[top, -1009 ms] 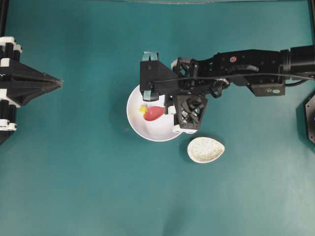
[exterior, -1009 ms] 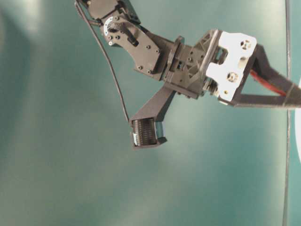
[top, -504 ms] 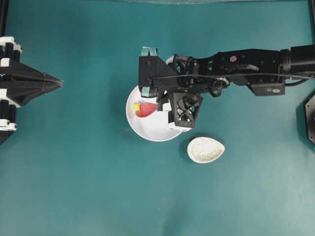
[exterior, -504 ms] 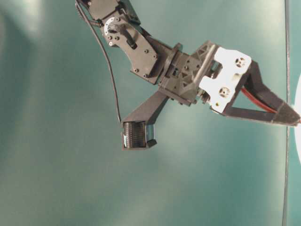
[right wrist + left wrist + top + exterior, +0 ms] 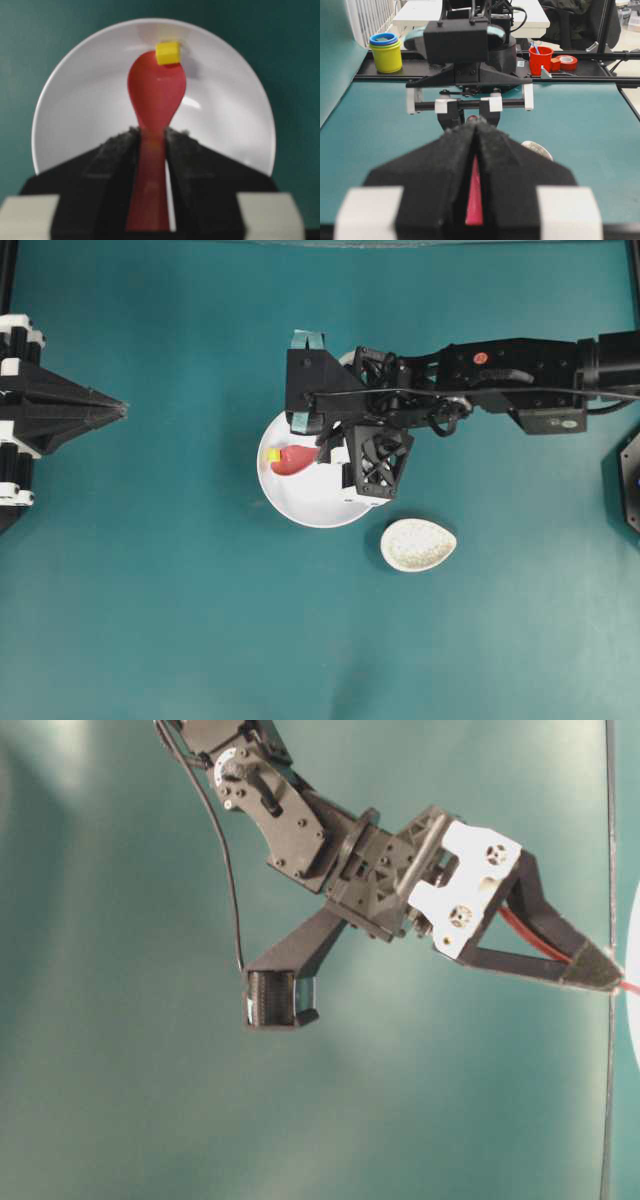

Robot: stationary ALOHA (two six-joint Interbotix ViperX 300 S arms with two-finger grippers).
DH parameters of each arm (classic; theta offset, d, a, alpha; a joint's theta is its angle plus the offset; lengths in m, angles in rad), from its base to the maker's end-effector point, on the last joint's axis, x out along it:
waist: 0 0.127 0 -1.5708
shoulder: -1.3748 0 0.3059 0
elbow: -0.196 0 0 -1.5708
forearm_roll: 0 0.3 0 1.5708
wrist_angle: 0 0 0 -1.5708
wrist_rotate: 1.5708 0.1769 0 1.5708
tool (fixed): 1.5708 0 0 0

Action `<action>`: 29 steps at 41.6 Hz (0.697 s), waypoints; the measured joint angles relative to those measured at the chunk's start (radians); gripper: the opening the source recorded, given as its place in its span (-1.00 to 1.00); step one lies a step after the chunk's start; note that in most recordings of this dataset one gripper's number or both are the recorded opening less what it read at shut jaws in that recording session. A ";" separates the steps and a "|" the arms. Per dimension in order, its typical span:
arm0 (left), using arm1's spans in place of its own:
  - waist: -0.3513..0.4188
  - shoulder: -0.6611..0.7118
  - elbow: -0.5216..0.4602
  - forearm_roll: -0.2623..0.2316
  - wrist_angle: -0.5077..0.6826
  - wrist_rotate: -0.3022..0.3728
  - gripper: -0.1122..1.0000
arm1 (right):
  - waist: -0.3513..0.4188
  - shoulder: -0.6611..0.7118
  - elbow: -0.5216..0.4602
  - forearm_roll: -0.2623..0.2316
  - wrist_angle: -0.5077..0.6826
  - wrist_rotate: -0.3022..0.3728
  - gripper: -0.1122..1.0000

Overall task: Scoop the yellow hexagonal prism block from the bowl with a spoon using the right arm.
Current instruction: 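Lower the spoon bowl into the white bowl beside the yellow block, then push the spoon under the yellow block along the bowl wall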

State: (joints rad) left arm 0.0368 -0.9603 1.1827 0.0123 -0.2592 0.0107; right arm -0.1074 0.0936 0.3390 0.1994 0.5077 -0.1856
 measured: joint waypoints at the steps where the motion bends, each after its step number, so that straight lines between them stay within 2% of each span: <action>1: 0.000 0.000 0.000 0.000 0.002 0.000 -0.79 | 0.000 -0.003 0.008 0.002 -0.009 0.002 -0.36; 22: 0.002 -0.005 0.000 0.000 0.017 0.000 -0.79 | 0.006 -0.106 0.172 0.002 -0.239 0.006 -0.36; 29: 0.000 -0.005 0.000 0.000 0.017 0.000 -0.79 | 0.006 -0.127 0.195 0.000 -0.275 0.005 -0.36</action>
State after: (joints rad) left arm 0.0368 -0.9649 1.1827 0.0123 -0.2424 0.0107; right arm -0.1012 -0.0337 0.5338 0.1994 0.2332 -0.1810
